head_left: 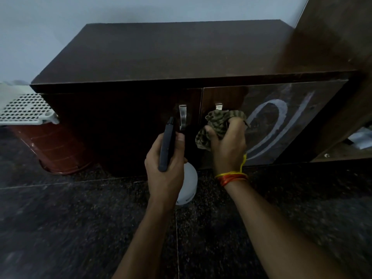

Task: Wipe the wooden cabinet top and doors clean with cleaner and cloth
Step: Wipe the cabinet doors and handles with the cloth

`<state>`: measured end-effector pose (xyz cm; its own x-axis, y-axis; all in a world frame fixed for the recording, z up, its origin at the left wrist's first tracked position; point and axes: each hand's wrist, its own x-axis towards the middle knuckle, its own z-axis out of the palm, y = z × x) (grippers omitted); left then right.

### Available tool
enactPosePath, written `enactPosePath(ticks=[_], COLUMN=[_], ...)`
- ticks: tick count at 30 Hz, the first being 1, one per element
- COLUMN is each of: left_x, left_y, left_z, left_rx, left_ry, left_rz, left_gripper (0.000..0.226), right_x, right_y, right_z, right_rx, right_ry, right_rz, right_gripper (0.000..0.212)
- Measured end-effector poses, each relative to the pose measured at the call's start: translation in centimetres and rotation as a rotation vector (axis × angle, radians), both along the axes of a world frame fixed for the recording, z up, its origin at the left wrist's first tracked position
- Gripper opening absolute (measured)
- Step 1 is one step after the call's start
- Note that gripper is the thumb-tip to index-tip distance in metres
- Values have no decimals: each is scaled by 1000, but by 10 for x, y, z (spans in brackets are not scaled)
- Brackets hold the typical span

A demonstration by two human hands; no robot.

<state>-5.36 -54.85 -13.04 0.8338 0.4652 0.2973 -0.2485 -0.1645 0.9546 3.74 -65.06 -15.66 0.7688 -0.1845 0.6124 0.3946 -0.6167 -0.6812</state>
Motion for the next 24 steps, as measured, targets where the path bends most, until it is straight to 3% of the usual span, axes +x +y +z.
enactPosePath(ticks=[5,8,12,16,21,24], left_x=[-2,-3,0,1,1,1], left_y=[5,6,7,5,6,9], left_z=[-2,-2,-1,-1,-5,-9], left_rx=[-16,-18,-6,-2,-28,-15], left_ry=[3,-15,-18,-22,-18,-13], left_rz=[33,28,30,32,30,29], left_gripper=[31,25,41,31,37,37], right_x=[3,-5,-6,-9,-12,-10], right_y=[-5,-12,-1,8,-7,-7], right_z=[-24,-39,-26,-17,-50,-51], right_rx=[22,9,148,141,37,117], right_ry=[49,148,123,48,294,334], right_rz=[-2,70,-7,-36,-30,-14], right_gripper=[37,30,32,36,32,35])
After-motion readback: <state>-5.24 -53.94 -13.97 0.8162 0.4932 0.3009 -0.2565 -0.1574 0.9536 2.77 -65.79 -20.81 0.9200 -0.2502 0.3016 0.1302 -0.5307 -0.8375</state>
